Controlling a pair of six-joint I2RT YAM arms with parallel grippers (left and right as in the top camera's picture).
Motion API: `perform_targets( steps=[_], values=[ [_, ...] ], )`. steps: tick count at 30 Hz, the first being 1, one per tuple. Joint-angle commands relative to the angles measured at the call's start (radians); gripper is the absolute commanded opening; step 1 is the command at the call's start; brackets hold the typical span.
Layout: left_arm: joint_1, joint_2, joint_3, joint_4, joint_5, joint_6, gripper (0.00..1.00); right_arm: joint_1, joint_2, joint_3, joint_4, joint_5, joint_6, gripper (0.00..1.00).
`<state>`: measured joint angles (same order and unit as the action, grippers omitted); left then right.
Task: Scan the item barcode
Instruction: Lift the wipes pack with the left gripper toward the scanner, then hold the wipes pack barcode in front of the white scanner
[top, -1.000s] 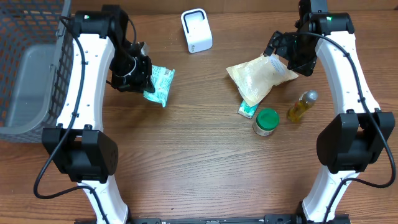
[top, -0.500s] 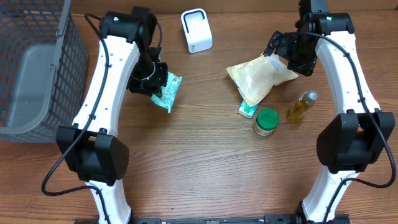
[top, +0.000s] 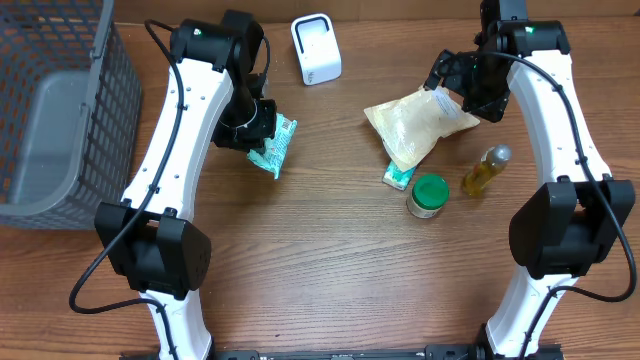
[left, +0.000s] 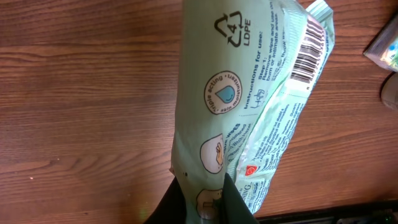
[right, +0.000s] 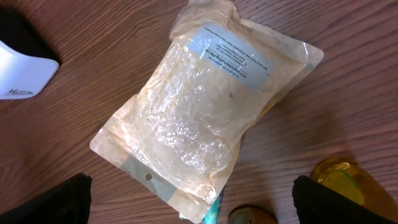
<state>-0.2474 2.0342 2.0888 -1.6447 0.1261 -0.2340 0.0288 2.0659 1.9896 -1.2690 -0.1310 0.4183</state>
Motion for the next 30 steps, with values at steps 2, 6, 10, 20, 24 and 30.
perform_targets(
  steps=[2,6,10,20,24,30],
  values=[
    [-0.005,-0.034,0.027,0.003,-0.002,-0.013,0.04,0.003,-0.007,0.028,0.003,-0.005,0.001,1.0],
    [-0.005,-0.034,0.027,0.004,-0.003,-0.013,0.04,0.003,-0.007,0.028,0.003,-0.005,0.001,1.0],
    [-0.002,-0.034,0.028,0.023,-0.003,-0.013,0.04,0.003,-0.007,0.028,0.003,-0.005,0.001,1.0],
    [0.0,-0.034,0.156,0.06,-0.003,-0.018,0.04,0.003,-0.007,0.028,0.003,-0.005,0.001,1.0],
    [0.0,-0.034,0.305,0.054,-0.006,-0.021,0.04,0.003,-0.007,0.028,0.003,-0.005,0.001,1.0],
    [0.0,-0.034,0.518,0.094,-0.058,-0.059,0.04,0.003,-0.007,0.028,0.003,-0.005,0.001,1.0]
  ],
)
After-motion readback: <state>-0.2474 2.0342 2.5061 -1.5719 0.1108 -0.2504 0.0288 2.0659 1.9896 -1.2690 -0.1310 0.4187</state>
